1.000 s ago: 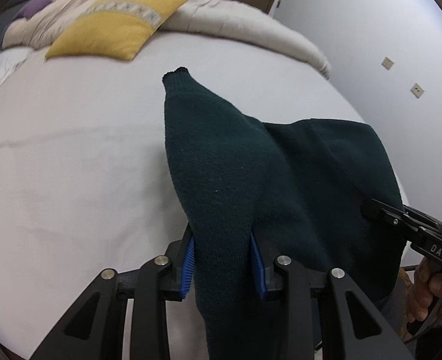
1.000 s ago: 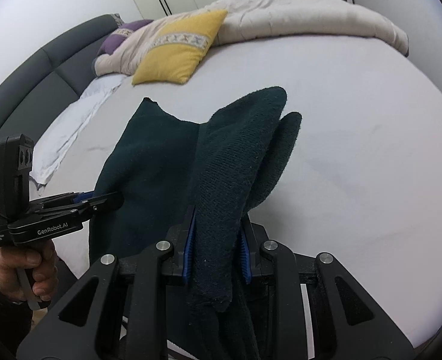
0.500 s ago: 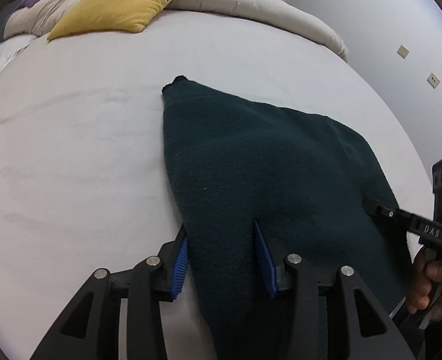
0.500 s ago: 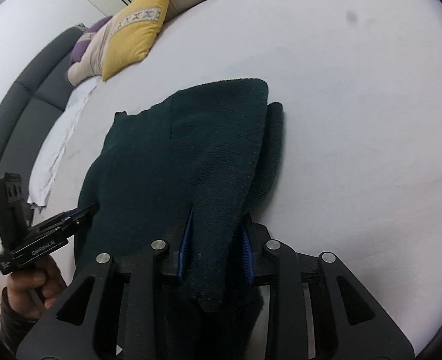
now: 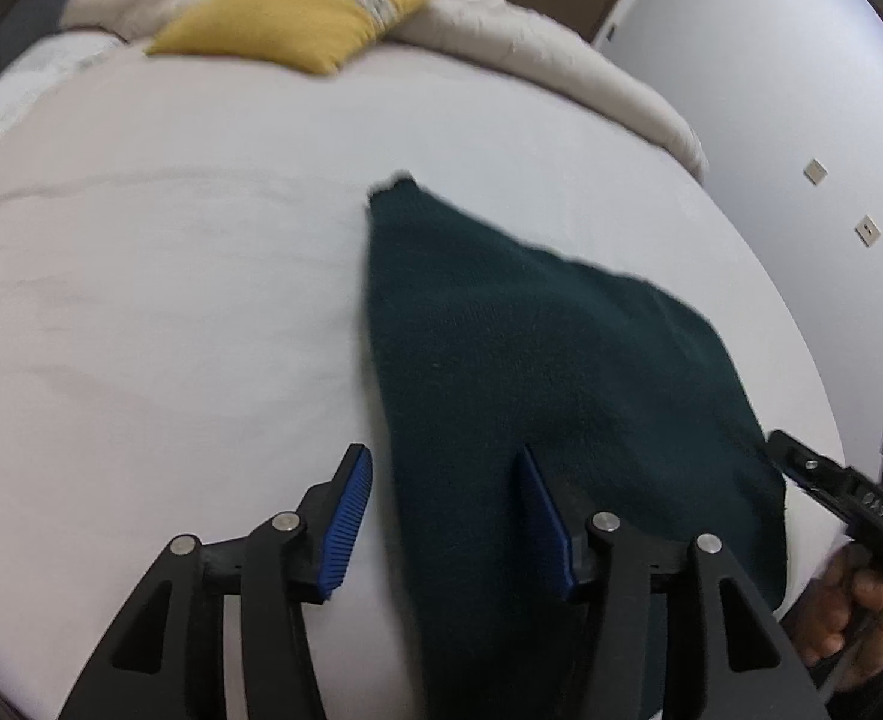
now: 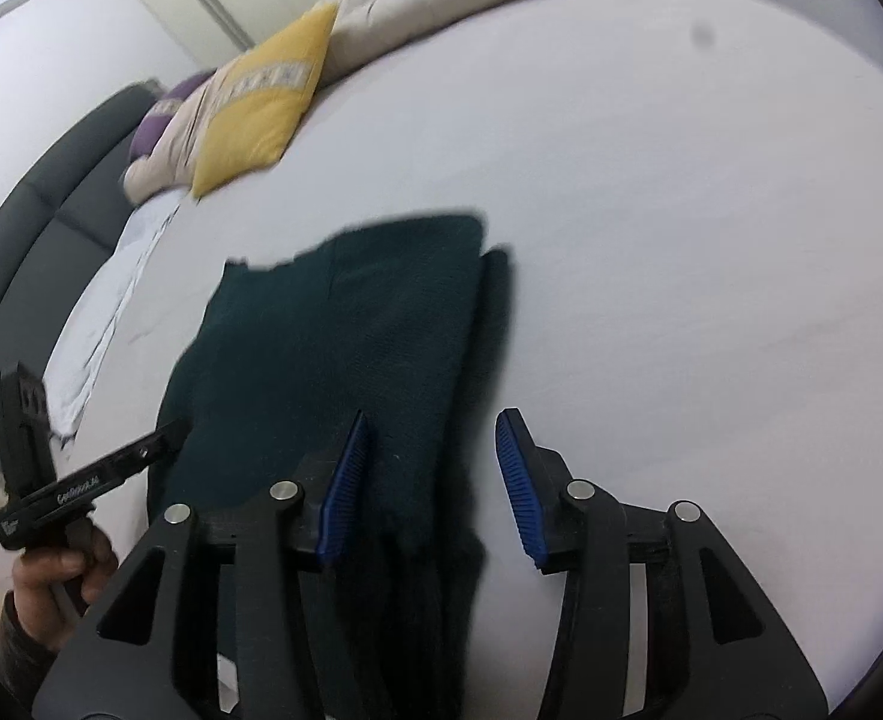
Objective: Fold small clothes
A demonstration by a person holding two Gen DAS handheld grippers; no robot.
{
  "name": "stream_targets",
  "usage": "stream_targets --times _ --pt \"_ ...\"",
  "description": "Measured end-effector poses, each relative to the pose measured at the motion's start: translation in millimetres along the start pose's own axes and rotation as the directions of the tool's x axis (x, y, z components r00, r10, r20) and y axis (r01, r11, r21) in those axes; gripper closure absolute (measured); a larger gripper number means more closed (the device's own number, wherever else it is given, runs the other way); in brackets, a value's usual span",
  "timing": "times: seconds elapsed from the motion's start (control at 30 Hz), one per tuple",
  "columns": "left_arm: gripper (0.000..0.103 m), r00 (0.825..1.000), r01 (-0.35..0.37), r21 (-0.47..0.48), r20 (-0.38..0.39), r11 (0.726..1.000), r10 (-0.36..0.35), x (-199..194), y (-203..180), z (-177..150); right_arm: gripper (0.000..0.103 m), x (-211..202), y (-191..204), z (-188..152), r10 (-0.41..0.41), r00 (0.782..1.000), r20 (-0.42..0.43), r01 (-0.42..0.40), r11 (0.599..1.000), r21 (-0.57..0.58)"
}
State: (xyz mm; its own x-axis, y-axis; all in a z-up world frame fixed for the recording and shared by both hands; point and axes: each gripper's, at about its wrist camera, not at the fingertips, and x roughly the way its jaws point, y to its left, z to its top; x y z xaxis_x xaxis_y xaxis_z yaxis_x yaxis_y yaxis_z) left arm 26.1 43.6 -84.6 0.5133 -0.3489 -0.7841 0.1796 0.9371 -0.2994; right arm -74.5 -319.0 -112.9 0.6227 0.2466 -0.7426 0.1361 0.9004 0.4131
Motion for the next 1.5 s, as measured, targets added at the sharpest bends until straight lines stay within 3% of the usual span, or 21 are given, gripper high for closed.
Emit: stream_targets --times 0.13,0.27,0.4,0.53,0.6,0.67,0.73,0.77,0.87,0.97,1.03,1.07,1.13,1.17,1.2,1.23,1.3,1.33,1.37,1.43,1.5 --pt "0.037 0.992 -0.041 0.035 0.124 0.999 0.037 -35.2 -10.1 -4.0 0.061 -43.8 4.2 4.6 -0.007 0.997 0.078 0.008 1.0 -0.005" --pt "0.026 0.972 -0.075 0.09 0.23 0.993 0.053 -62.8 -27.6 -10.6 0.061 -69.9 33.5 -0.1 0.074 0.989 0.127 -0.065 0.996 -0.068" --pt "0.024 0.967 -0.082 0.137 0.251 0.987 0.045 -70.4 -36.1 -26.8 0.061 -67.0 60.2 -22.2 0.199 0.977 0.077 -0.187 0.973 -0.132" --pt "0.024 0.975 -0.071 0.123 0.219 0.99 0.043 -62.5 -34.9 -33.6 0.061 -31.6 60.8 -44.6 0.196 0.98 -0.027 -0.198 0.972 -0.13" --pt "0.024 0.972 -0.076 0.127 0.229 0.989 0.045 -66.1 -35.8 -37.3 0.064 -4.8 41.1 -59.4 0.134 0.985 -0.109 -0.143 0.986 -0.081" --pt "0.022 0.964 -0.102 0.144 0.259 0.984 0.062 -74.8 -38.4 -40.3 0.064 -7.6 28.3 -68.5 0.195 0.978 -0.072 -0.198 0.979 -0.053" --pt "0.013 0.94 -0.157 0.15 0.326 0.976 0.102 -88.1 -43.3 -43.3 0.064 -19.6 25.9 -68.6 0.184 0.981 -0.062 -0.187 0.981 -0.058" --pt "0.005 0.917 -0.191 0.149 0.379 0.97 0.122 -99.1 -47.5 -44.5 0.064 -26.0 26.8 -67.4 0.154 0.987 -0.051 -0.158 0.985 -0.073" --pt "0.0 0.833 -0.272 0.163 0.534 0.948 0.147 -131.7 -63.6 -50.5 0.063 -52.9 35.4 -60.5 0.077 0.997 0.03 -0.072 0.987 -0.14" --pt "0.0 0.754 -0.37 0.143 0.624 0.918 0.206 -154.9 -80.1 -50.6 0.056 -89.9 51.8 -52.6 0.014 0.988 0.155 0.02 0.977 -0.213" --pt "0.0 0.729 -0.403 0.147 0.648 0.903 0.22 -165.3 -88.3 -48.6 0.039 -115.4 64.1 -48.1 -0.014 0.97 0.243 0.076 0.965 -0.25" --pt "0.0 0.723 -0.417 0.157 0.654 0.895 0.223 -171.0 -92.2 -47.9 0.034 -134.8 73.4 -46.0 -0.03 0.949 0.314 0.119 0.956 -0.267" --pt "0.0 0.7 -0.46 0.137 0.664 0.877 0.263 -182.2 -97.2 -48.4 0.013 -158.8 84.5 -38.0 -0.047 0.909 0.414 0.177 0.943 -0.281" --pt "0.0 0.691 -0.479 0.123 0.664 0.869 0.287 -186.1 -98.8 -46.5 0.008 -175.5 93.5 -37.1 -0.056 0.873 0.484 0.217 0.934 -0.284" --pt "0.0 0.696 -0.471 0.121 0.659 0.874 0.284 -189.6 -98.8 -44.3 0.001 -187.2 95.6 -38.7 -0.067 0.846 0.529 0.247 0.928 -0.278" --pt "0.0 0.715 -0.448 0.121 0.644 0.886 0.274 -192.0 -97.4 -42.7 0.0 -198.6 102.1 -40.1 -0.082 0.804 0.589 0.287 0.921 -0.263" --pt "0.0 0.767 -0.402 0.113 0.583 0.909 0.267 -188.9 -91.7 -37.4 0.0 -214.5 112.3 -39.6 -0.098 0.745 0.66 0.333 0.912 -0.241" --pt "0.0 0.784 -0.392 0.112 0.559 0.913 0.269 -185.5 -90.1 -37.1 0.0 -220.5 117.0 -37.6 -0.096 0.736 0.67 0.338 0.91 -0.24" --pt "0.0 0.813 -0.378 0.11 0.514 0.919 0.273 -177.3 -87.0 -35.4 0.0 -228.3 121.7 -37.0 -0.091 0.739 0.668 0.331 0.912 -0.242" --pt "0.0 0.868 -0.33 0.113 0.427 0.937 0.254 -161.8 -82.0 -37.4 0.0 -232.0 127.2 -34.3 -0.082 0.758 0.647 0.312 0.917 -0.25" --pt "0.0 0.906 -0.29 0.098 0.349 0.952 0.24 -146.4 -76.8 -41.0 0.0 -228.9 127.7 -33.4 -0.084 0.78 0.62 0.303 0.918 -0.257"
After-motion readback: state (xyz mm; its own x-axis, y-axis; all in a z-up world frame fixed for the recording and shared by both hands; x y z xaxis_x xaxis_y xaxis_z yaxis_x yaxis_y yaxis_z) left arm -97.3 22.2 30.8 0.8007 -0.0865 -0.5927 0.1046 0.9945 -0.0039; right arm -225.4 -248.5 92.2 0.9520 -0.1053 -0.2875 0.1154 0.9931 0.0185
